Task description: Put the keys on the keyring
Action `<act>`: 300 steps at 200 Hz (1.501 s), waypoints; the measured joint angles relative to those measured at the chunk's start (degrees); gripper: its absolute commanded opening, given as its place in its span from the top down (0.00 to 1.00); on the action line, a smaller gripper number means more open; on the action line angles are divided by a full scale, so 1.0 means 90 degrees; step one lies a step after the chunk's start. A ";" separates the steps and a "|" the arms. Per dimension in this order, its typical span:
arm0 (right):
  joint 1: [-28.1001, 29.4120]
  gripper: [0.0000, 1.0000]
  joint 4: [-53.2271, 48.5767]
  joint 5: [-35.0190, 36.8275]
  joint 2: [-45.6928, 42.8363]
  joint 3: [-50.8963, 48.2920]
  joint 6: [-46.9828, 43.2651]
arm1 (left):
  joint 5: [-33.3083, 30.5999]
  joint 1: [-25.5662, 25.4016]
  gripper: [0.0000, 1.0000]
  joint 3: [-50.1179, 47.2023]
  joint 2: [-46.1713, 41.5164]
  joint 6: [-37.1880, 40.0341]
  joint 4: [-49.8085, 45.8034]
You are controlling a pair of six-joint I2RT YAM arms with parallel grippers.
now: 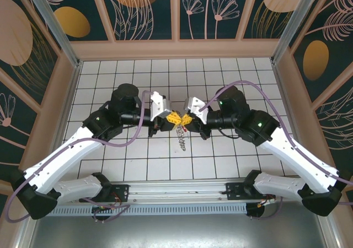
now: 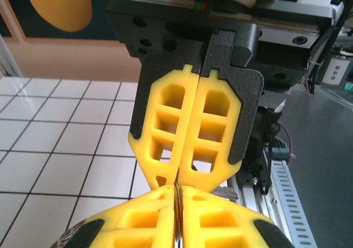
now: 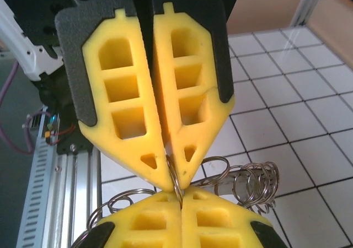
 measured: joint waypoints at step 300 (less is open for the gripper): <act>-0.0257 0.74 0.3213 -0.0879 -0.1324 -0.1707 0.1547 | 0.0753 -0.0039 1.00 -0.1129 -0.0665 -0.1926 0.3230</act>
